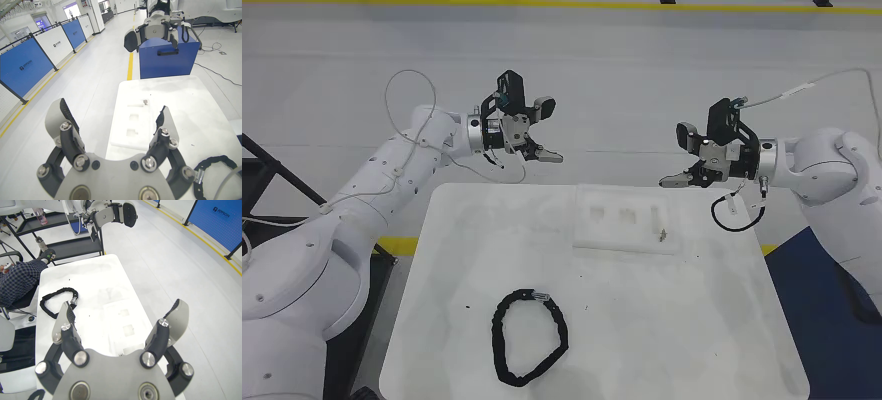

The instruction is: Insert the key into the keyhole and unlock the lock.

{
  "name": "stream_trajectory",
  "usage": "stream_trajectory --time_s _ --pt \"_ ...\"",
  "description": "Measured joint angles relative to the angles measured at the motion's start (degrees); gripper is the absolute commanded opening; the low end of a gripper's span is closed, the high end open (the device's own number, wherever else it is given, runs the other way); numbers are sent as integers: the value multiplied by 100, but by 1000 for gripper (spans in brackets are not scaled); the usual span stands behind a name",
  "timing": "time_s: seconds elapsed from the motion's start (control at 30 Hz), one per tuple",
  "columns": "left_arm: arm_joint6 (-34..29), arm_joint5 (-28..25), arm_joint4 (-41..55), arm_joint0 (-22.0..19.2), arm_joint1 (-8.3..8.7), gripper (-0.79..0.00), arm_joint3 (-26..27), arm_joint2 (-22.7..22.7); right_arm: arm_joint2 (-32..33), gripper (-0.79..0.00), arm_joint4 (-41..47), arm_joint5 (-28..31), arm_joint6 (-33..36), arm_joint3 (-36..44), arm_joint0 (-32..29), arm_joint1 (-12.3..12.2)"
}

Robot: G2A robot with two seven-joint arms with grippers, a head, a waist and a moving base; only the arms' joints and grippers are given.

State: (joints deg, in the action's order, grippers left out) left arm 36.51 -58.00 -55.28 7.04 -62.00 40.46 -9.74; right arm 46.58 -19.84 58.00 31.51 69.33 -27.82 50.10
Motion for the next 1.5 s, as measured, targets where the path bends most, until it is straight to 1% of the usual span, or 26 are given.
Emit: stream_trajectory --time_s 0.7,0.8,0.9,1.03,1.17,1.37,1.5 --pt "0 0 0 0 0 0 0 0 -16 0 -48 -53 18 0 -38 0" --pt "0 0 0 0 0 0 0 0 -54 0 -165 -353 -28 6 -216 12" --pt "0 0 0 0 0 0 0 0 -106 0 -144 -482 -7 -72 -337 31" --pt "0 0 0 0 0 0 0 0 -196 0 -104 -721 110 -212 -456 65" --pt "0 0 0 0 0 0 0 0 -291 0 -164 -1144 284 -340 -549 107" --pt "0 0 0 0 0 0 0 0 -403 0 -220 -1931 587 -492 -658 179" --pt "0 0 0 0 0 0 0 0 -420 0 358 -2767 858 -720 -811 257"
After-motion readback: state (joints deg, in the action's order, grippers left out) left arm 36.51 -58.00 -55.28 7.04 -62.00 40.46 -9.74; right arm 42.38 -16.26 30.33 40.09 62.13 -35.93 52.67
